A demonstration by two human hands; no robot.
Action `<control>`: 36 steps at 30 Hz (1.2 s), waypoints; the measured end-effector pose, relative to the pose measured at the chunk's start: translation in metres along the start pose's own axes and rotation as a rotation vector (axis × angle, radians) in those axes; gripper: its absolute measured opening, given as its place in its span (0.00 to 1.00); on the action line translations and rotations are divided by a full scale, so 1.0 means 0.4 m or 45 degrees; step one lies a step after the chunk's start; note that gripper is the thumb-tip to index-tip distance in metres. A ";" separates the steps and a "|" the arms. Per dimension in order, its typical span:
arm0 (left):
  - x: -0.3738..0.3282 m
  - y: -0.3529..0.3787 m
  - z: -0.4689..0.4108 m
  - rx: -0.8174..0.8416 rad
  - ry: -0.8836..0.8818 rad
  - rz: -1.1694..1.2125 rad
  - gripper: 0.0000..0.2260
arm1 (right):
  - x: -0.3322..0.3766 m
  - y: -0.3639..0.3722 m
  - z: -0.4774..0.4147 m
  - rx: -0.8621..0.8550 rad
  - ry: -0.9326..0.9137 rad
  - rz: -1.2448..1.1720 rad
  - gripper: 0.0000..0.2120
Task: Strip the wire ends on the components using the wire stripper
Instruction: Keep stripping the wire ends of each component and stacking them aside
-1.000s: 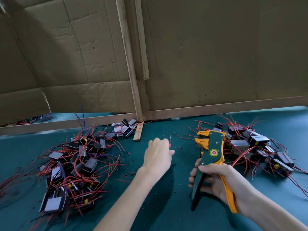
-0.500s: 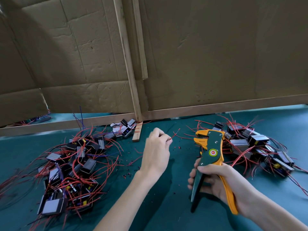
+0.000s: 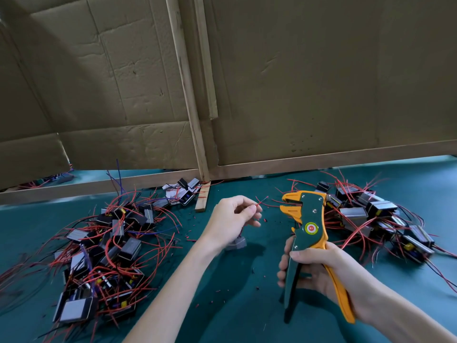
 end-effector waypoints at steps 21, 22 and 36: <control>-0.115 0.022 0.023 0.391 0.110 -0.013 0.07 | 0.030 0.065 0.037 0.119 0.017 0.063 0.12; -0.124 0.021 0.026 0.409 0.111 -0.011 0.08 | 0.030 0.068 0.039 0.126 0.012 0.082 0.12; -0.170 0.003 0.044 0.592 0.152 -0.084 0.10 | 0.035 0.078 0.078 0.064 -0.048 0.359 0.21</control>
Point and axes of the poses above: each hand's wrist, its own z-axis away from the middle knuckle, its own y-axis out of the palm, x = y × z, the point moved 9 cm from there along -z, towards the middle knuckle, and after that the axes turned 11 degrees about y, right-handed, at the moved point
